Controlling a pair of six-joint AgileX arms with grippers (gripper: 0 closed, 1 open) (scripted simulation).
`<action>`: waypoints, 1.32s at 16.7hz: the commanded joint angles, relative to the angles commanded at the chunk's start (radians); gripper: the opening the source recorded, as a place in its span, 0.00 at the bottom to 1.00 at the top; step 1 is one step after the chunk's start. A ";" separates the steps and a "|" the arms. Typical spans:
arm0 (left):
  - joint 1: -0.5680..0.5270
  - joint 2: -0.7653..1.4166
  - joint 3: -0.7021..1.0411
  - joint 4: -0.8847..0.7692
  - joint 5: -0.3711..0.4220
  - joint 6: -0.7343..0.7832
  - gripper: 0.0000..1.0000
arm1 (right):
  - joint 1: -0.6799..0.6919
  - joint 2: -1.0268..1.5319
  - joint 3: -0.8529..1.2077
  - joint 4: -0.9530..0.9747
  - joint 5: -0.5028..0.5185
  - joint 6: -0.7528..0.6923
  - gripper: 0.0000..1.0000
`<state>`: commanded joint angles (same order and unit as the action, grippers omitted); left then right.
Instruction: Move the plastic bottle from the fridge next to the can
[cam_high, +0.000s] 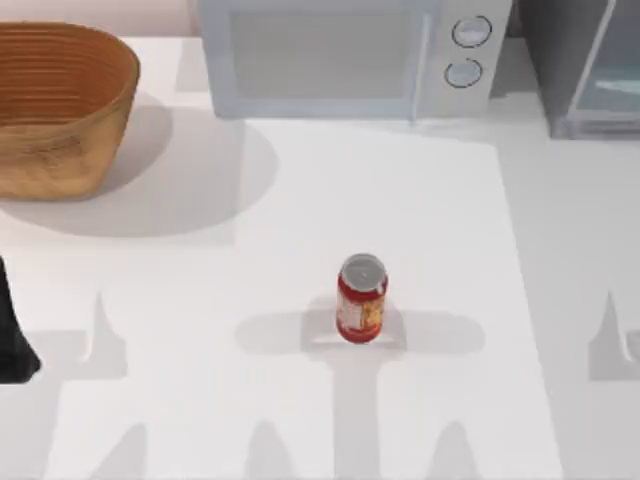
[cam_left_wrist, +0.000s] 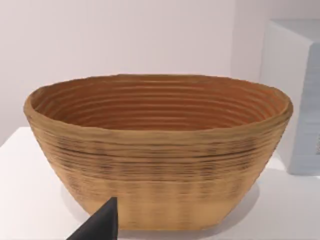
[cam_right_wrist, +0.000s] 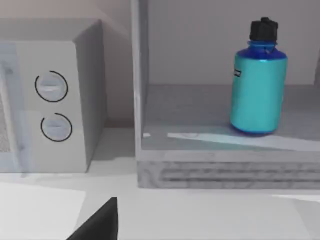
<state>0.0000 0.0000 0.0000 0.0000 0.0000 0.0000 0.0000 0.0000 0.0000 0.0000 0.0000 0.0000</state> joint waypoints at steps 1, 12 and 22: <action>0.000 0.000 0.000 0.000 0.000 0.000 1.00 | 0.000 0.000 0.000 0.000 0.000 0.000 1.00; 0.000 0.000 0.000 0.000 0.000 0.000 1.00 | -0.077 0.575 0.318 0.373 -0.060 0.002 1.00; 0.000 0.000 0.000 0.000 0.000 0.000 1.00 | -0.192 1.767 0.800 0.941 -0.163 0.008 1.00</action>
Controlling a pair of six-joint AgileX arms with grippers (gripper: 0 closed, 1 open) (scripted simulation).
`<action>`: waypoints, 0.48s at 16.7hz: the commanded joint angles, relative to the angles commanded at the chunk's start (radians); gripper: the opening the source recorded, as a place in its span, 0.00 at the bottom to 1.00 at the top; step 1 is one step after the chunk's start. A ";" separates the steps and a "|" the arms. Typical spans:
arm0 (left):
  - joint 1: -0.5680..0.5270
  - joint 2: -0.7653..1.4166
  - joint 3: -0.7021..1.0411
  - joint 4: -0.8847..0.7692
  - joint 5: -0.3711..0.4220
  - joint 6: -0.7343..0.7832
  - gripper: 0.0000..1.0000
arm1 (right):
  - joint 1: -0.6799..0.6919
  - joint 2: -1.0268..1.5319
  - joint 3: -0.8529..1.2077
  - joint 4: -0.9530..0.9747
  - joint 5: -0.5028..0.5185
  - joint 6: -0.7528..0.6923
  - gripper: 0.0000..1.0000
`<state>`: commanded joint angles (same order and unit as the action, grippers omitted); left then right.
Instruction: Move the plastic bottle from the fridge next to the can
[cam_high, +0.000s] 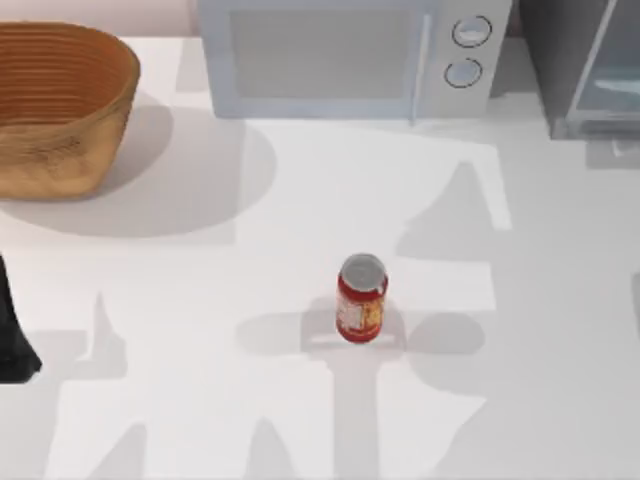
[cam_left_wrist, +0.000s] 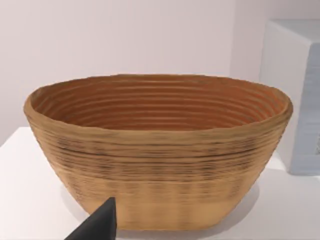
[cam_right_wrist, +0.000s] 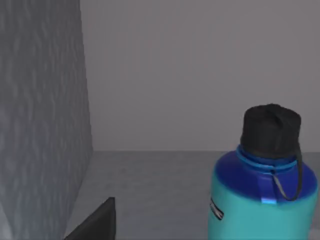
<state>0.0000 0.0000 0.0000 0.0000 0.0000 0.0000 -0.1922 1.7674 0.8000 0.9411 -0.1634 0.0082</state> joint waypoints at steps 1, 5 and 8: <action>0.000 0.000 0.000 0.000 0.000 0.000 1.00 | -0.010 0.092 0.041 0.048 -0.008 0.000 1.00; 0.000 0.000 0.000 0.000 0.000 0.000 1.00 | -0.039 0.356 0.169 0.198 -0.034 0.001 1.00; 0.000 0.000 0.000 0.000 0.000 0.000 1.00 | -0.050 0.442 0.217 0.254 -0.043 0.001 1.00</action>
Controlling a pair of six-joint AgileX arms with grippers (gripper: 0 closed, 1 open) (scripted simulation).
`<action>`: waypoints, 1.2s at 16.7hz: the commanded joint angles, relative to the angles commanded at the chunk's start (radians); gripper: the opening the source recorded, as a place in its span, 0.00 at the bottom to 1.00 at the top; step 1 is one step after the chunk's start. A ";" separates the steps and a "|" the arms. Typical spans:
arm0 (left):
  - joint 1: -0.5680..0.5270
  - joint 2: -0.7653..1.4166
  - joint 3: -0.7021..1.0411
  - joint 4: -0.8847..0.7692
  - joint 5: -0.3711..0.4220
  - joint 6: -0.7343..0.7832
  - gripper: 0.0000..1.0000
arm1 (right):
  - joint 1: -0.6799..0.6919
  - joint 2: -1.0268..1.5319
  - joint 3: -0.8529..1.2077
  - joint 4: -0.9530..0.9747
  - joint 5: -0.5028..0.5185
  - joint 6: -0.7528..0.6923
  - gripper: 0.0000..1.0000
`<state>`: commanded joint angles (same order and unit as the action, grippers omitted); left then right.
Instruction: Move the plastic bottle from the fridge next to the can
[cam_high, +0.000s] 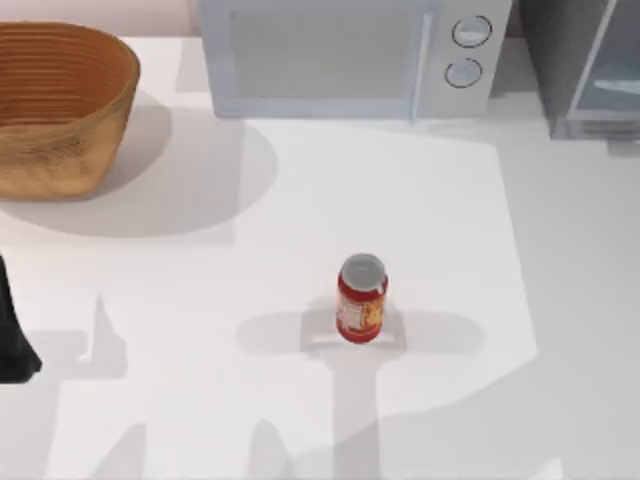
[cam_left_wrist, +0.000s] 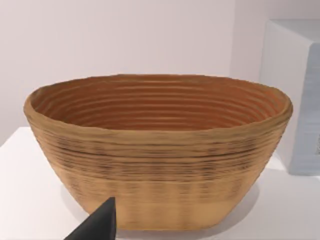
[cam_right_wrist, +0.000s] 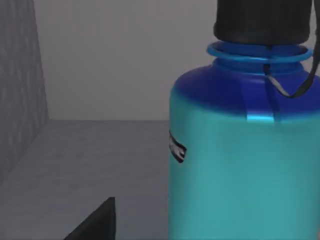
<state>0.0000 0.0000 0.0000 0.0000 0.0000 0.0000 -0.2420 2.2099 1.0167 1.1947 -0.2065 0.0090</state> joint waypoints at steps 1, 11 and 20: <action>0.000 0.000 0.000 0.000 0.000 0.000 1.00 | -0.001 0.008 0.004 0.005 -0.001 0.000 1.00; 0.000 0.000 0.000 0.000 0.000 0.000 1.00 | 0.013 0.074 0.140 -0.064 0.014 -0.001 1.00; 0.000 0.000 0.000 0.000 0.000 0.000 1.00 | 0.027 0.151 0.303 -0.151 0.028 -0.002 1.00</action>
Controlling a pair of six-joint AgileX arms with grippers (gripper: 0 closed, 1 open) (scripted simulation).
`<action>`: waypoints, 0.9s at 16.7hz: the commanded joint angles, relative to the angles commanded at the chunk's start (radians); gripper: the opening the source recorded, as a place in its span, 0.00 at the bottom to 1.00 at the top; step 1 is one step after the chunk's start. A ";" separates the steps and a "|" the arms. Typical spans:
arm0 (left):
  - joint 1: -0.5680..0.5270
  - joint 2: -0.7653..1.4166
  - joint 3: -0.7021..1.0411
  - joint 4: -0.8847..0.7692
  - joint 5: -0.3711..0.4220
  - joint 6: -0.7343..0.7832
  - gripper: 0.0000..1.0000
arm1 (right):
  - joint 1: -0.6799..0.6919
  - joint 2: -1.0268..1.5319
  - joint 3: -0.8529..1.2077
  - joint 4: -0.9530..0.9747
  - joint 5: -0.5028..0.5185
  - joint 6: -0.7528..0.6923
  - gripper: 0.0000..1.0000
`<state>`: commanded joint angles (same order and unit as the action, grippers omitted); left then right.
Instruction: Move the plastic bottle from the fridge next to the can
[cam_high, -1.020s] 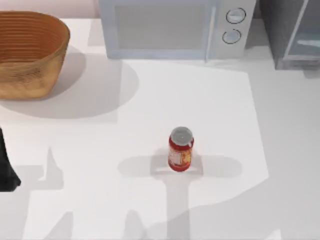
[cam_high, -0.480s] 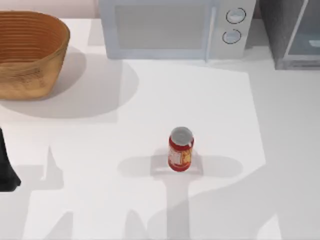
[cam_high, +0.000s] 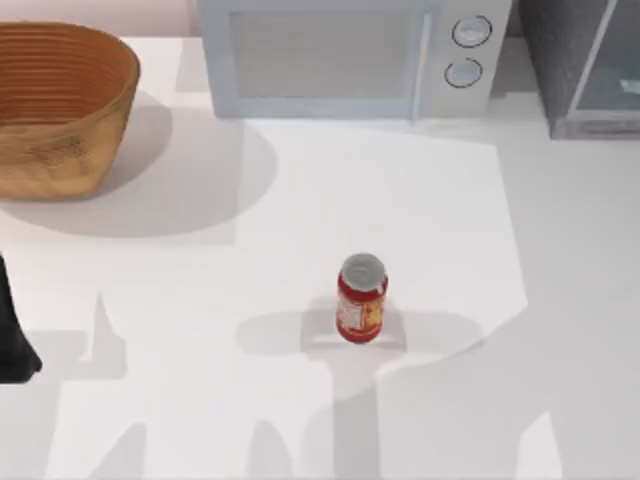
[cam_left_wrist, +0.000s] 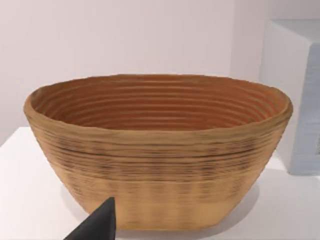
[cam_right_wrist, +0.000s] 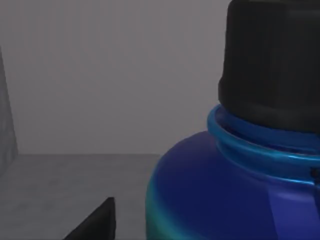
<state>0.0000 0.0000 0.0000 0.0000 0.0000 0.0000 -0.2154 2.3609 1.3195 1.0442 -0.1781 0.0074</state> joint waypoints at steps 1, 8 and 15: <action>0.000 0.000 0.000 0.000 0.000 0.000 1.00 | 0.000 0.000 0.000 0.000 0.000 0.000 0.92; 0.000 0.000 0.000 0.000 0.000 0.000 1.00 | 0.000 0.000 0.000 0.000 0.000 0.000 0.40; 0.000 0.000 0.000 0.000 0.000 0.000 1.00 | 0.000 0.000 0.000 0.000 0.000 0.000 0.00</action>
<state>0.0000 0.0000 0.0000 0.0000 0.0000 0.0000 -0.2154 2.3609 1.3195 1.0442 -0.1781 0.0074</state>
